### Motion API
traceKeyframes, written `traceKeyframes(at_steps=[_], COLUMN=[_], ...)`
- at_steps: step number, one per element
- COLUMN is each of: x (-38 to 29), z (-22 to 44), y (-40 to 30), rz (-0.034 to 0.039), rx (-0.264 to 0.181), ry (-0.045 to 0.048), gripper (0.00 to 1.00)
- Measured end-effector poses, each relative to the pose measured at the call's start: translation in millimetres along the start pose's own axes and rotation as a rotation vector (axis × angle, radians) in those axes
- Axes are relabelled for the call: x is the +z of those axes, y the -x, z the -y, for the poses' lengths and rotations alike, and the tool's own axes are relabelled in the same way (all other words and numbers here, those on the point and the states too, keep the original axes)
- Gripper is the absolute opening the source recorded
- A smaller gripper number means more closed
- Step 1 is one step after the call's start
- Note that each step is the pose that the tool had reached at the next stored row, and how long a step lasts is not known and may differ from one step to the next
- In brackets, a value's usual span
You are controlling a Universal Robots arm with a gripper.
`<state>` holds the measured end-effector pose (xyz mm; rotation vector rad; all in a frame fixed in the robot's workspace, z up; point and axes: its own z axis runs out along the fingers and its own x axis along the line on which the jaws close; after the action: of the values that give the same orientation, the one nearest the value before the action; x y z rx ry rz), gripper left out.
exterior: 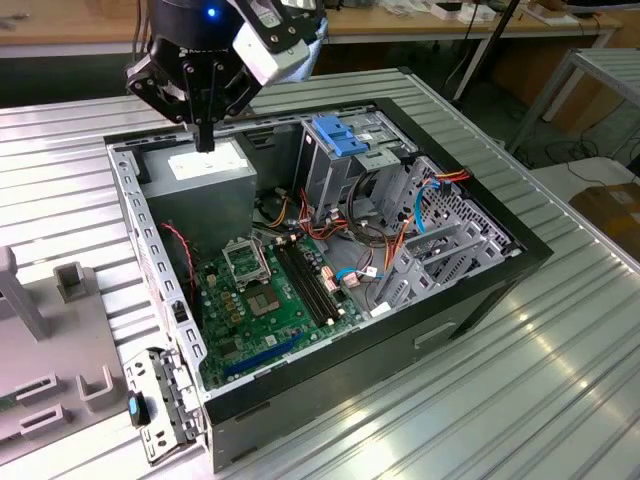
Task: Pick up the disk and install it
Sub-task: 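Reach for the disk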
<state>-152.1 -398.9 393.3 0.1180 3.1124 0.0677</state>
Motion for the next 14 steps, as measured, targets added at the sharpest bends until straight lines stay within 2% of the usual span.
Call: traceKeyframes(at_steps=[3,9,13,14], x=[-0.2,-0.6,-0.7,-0.8], z=[0.6,1.5,1.9,2.1], y=[-7.5,-19.5,-24.8,-28.1], rz=[0.0000,-0.0001,0.0000,0.0000], rx=[0.000,0.000,0.000,0.000], ry=[0.0000,0.0000,-0.0001,0.0000], gripper=[0.11,0.11,0.11,0.11])
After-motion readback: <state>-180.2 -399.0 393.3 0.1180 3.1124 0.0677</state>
